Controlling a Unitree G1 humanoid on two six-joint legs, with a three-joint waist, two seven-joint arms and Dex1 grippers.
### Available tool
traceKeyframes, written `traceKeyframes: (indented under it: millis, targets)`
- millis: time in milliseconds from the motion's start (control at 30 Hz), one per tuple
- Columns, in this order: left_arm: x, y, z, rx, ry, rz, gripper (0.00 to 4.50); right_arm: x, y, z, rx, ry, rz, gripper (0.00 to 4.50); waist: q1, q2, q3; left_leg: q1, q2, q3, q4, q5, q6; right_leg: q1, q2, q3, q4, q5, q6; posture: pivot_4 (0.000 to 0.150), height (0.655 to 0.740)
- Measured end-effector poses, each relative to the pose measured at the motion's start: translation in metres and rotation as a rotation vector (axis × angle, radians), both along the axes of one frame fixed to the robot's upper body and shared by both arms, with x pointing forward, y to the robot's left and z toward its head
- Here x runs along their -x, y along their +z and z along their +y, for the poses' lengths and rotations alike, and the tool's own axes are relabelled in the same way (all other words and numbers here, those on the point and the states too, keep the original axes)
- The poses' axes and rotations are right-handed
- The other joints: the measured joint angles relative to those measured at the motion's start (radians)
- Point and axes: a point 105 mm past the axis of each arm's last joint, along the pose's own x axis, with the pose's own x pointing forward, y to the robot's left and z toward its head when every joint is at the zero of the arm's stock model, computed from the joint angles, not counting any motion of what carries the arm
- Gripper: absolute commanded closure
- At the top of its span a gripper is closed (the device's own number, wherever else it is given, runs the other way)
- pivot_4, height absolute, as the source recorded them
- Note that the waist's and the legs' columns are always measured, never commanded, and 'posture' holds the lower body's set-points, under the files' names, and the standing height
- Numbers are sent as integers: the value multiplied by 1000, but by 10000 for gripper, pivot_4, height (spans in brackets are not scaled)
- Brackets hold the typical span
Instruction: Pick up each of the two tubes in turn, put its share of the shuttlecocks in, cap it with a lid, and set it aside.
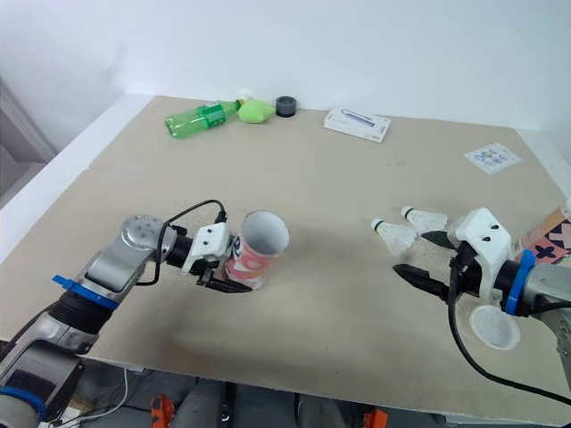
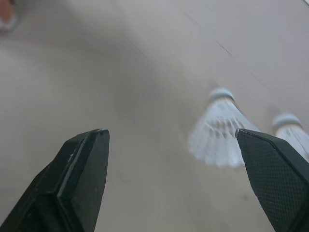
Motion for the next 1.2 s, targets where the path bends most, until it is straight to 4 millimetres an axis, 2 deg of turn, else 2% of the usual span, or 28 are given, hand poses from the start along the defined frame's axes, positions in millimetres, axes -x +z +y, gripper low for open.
traceKeyframes:
  millis: [133, 267, 400, 933, 1067, 1200]
  targets:
    - [0, 4, -12, 4, -30, -4, 16798, -4, -12, -7, -53, -46, 18, 0, -1, 0, 0, 0, 0, -1, -3, 0, 0, -1, 2, 0, 0, -2, -1, 1500, 7294]
    - [-2, -1, -16, -20, -35, 9, 16798, -9, -29, -14, -103, -99, 47, 0, -2, 1, 0, 0, 0, -2, -4, 0, 0, -1, 4, 1, 0, -1, 1, 1500, 7294]
    - [-7, 0, -19, -41, -31, 1, 16798, -17, -33, -18, -156, -132, 39, 0, -2, 1, 0, 0, 0, -3, -4, 0, 0, 0, 4, 1, 0, -1, 2, 1500, 7294]
    - [-14, 4, -28, -90, -21, 14, 16798, -39, -52, 13, -233, -109, 44, 0, -1, 2, 0, 0, 0, -3, -2, 0, 0, 0, 4, 2, 0, -2, 1, 1500, 7294]
    - [-15, 5, -30, -95, -12, 32, 16798, -43, -52, 21, -248, -98, 30, 0, -1, 2, 0, 0, 0, -3, -2, 0, 0, 0, 4, 2, 0, -2, 1, 1500, 7294]
    - [-16, 6, -31, -100, -11, 36, 16798, -52, -52, 17, -243, -132, 8, 0, -1, 2, 0, 0, -1, -3, -2, 0, 0, 0, 4, 2, 0, -2, 1, 1500, 7294]
